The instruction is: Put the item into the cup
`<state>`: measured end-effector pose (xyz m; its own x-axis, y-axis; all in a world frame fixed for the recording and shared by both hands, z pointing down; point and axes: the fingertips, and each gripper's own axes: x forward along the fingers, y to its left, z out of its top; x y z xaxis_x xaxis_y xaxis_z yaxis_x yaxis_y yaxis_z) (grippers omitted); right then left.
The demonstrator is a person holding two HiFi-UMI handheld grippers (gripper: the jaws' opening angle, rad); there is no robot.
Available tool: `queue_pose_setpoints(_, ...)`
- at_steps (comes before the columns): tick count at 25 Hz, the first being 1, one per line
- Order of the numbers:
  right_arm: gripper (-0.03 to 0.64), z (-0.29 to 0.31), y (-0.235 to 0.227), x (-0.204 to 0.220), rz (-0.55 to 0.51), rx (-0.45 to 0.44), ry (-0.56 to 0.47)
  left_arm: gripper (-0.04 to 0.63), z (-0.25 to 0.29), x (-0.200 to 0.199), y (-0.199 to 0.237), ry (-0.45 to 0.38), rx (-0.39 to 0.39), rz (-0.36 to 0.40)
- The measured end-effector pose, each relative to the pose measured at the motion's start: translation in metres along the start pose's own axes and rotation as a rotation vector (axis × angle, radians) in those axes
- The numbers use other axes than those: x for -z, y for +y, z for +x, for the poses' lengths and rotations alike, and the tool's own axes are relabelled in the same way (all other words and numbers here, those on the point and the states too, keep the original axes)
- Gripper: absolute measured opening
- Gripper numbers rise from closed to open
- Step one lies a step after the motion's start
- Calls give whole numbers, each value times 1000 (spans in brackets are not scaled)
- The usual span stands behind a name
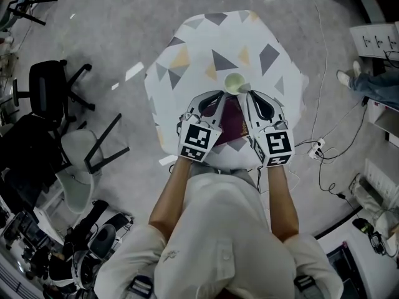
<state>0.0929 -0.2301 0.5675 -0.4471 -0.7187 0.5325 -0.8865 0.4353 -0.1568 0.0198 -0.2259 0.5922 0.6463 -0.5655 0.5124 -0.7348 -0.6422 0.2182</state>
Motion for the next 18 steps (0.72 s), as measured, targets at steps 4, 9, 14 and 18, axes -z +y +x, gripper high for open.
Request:
queue_pose_setpoints(4,5,13,-1,9,9,-15,20,12,6,5,2,9,2,-8)
queue_pose_setpoints(9,5,23,0,19,8,-34,46,14,9,9,4,16,-1,-16)
queue_pose_setpoints(14,5,30,3,25,3,-51,64,14,9,10,6,22,-8,-22)
queue_pose_setpoints(18,5,37,4,32,1,-60,81,14,10,13,8,26,-10,-28)
